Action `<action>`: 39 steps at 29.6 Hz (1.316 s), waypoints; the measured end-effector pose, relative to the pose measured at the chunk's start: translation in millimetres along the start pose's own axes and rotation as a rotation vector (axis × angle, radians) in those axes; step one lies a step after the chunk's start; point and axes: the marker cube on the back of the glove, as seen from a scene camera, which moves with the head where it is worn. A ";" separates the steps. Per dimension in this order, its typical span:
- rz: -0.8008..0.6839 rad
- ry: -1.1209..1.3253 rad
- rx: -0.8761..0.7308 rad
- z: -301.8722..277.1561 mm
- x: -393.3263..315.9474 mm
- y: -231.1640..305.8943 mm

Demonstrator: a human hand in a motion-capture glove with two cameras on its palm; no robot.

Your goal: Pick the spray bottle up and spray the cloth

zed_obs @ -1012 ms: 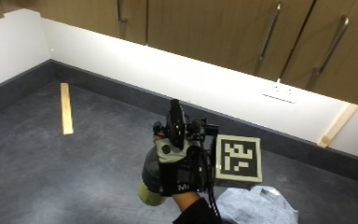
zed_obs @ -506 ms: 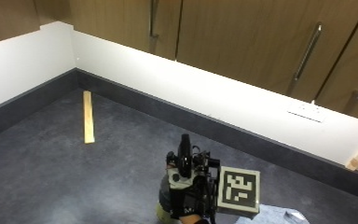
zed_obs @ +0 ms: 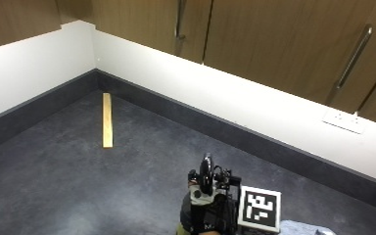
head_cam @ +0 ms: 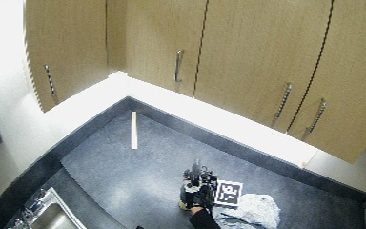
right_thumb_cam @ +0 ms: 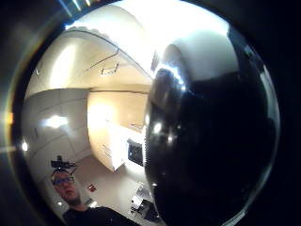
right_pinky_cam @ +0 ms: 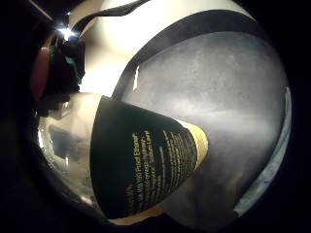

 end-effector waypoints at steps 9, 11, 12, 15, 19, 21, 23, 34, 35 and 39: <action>0.035 0.003 -0.022 2.1 5.5 -3.7; 0.050 0.002 -0.015 0.3 5.4 -5.0; 0.056 0.002 -0.012 -0.9 5.3 -5.5; 0.056 0.007 -0.009 -3.7 6.2 -6.6; 0.071 0.015 -0.016 -3.8 6.3 -5.3; 0.090 0.012 -0.029 -1.9 1.9 -2.1; 0.102 0.015 -0.042 0.1 -2.0 1.2; 0.116 0.082 -0.110 9.7 6.1 7.0; 0.117 0.084 -0.111 10.5 5.4 7.4; 0.107 0.080 -0.126 15.9 5.4 10.9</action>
